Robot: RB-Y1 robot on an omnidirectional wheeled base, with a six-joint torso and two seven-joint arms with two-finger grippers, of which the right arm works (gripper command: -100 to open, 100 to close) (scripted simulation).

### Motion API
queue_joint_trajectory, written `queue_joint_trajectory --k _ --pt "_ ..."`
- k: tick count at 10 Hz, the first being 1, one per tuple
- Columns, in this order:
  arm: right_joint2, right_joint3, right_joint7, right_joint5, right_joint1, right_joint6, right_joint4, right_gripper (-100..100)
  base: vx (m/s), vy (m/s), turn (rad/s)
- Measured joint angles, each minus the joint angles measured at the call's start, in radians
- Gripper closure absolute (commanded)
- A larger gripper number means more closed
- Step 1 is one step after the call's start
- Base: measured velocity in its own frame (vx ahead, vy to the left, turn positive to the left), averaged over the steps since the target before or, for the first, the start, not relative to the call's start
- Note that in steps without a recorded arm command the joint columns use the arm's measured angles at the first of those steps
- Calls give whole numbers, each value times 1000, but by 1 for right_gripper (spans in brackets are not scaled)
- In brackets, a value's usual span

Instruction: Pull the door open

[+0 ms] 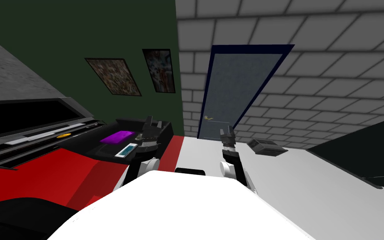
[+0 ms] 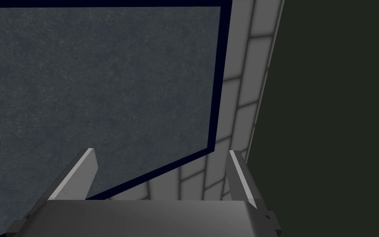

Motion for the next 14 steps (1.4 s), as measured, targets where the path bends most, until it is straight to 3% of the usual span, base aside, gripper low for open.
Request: queue_joint_trajectory --k 8,12,14 --pt "-35 -26 5 -3 -52 -31 181 -100 99 -10 33" --pt "-62 -49 0 -10 -83 -45 281 -100 102 -15 37" --pt "-65 -53 5 -9 -97 -57 334 -100 98 0 35"
